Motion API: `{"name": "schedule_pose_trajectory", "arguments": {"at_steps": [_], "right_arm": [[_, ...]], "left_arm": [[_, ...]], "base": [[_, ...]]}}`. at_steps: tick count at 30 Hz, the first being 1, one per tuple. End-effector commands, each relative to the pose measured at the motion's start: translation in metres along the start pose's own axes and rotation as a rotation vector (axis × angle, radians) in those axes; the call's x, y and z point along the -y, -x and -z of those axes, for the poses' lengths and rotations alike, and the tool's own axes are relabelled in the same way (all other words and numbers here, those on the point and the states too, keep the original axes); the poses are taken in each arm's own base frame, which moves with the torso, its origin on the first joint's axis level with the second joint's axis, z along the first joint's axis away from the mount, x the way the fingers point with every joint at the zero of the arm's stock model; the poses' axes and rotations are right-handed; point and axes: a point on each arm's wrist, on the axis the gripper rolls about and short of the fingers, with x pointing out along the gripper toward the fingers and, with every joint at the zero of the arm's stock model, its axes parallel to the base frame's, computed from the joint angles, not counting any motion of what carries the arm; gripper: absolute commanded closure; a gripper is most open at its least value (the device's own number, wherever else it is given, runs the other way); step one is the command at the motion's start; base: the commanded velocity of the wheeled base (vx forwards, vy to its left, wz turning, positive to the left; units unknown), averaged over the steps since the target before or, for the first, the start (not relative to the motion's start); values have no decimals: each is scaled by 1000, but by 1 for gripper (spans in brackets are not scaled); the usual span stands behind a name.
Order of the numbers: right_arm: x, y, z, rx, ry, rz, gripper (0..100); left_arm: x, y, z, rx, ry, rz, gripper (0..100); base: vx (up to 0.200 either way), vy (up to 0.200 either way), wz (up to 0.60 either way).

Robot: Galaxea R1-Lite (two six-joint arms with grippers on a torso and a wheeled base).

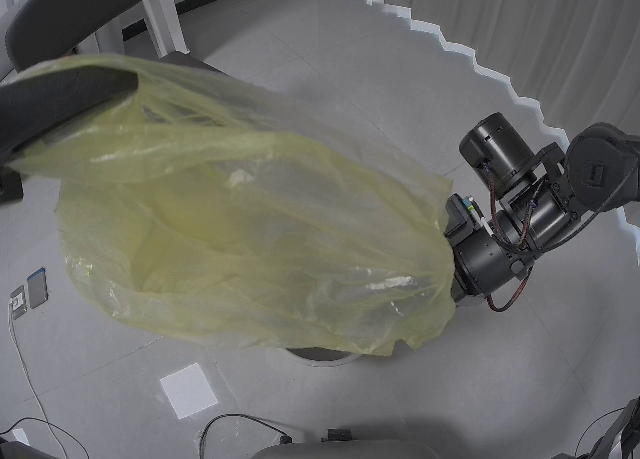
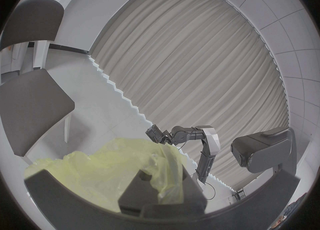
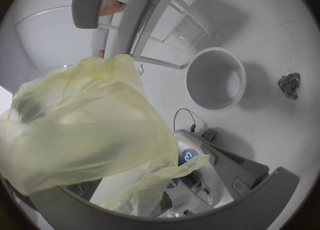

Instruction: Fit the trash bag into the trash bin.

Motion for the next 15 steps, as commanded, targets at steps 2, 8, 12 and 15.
{"name": "schedule_pose_trajectory", "arguments": {"at_steps": [2, 8, 12, 15], "right_arm": [[6, -7, -7, 22, 4, 5, 0], [8, -11, -10, 38, 8, 35, 0], [6, -10, -14, 69, 26, 32, 0], [4, -8, -17, 82, 37, 27, 0]], "left_arm": [[0, -1, -1, 5, 2, 4, 100], [0, -2, -2, 8, 2, 5, 100], [0, -3, -1, 6, 2, 4, 100], [0, -4, -1, 5, 2, 5, 100]], "base": [[0, 0, 0], [0, 0, 0], [0, 0, 0], [0, 0, 0]]}}
